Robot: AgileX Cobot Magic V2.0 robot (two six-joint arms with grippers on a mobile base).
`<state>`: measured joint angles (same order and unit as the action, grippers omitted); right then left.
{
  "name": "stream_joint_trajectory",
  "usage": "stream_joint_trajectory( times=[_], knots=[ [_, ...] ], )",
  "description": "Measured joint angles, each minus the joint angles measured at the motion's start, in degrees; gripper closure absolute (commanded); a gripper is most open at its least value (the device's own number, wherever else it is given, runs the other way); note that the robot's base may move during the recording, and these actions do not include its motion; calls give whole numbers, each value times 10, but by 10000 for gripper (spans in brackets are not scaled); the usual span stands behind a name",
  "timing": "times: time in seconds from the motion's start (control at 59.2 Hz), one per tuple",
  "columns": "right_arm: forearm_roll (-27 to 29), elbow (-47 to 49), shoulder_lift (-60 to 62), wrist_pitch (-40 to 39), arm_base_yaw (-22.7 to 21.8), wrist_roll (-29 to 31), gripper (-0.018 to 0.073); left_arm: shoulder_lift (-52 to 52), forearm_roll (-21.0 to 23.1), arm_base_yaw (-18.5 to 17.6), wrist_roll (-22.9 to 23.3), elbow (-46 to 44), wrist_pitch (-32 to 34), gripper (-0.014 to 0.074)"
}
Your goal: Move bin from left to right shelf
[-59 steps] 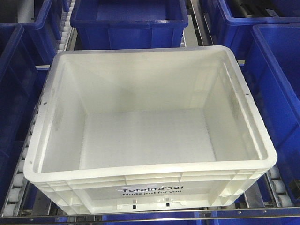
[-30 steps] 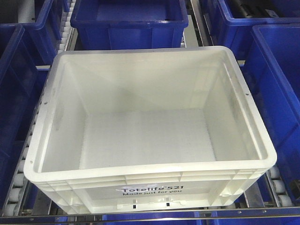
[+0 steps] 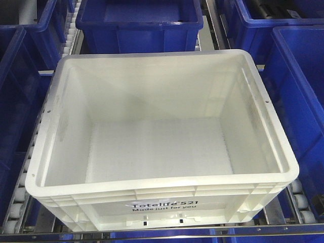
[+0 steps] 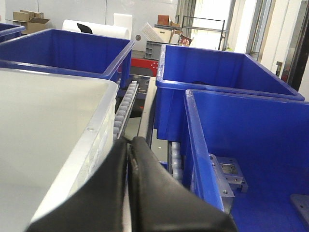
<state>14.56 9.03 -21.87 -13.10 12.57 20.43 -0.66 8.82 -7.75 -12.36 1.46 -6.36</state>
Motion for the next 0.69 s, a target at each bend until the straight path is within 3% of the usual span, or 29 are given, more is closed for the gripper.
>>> stream_joint_trajectory(
  times=[0.693],
  knots=[
    [0,0,1,0,0,0,567,0,0,0,0,0,0,603]
  ],
)
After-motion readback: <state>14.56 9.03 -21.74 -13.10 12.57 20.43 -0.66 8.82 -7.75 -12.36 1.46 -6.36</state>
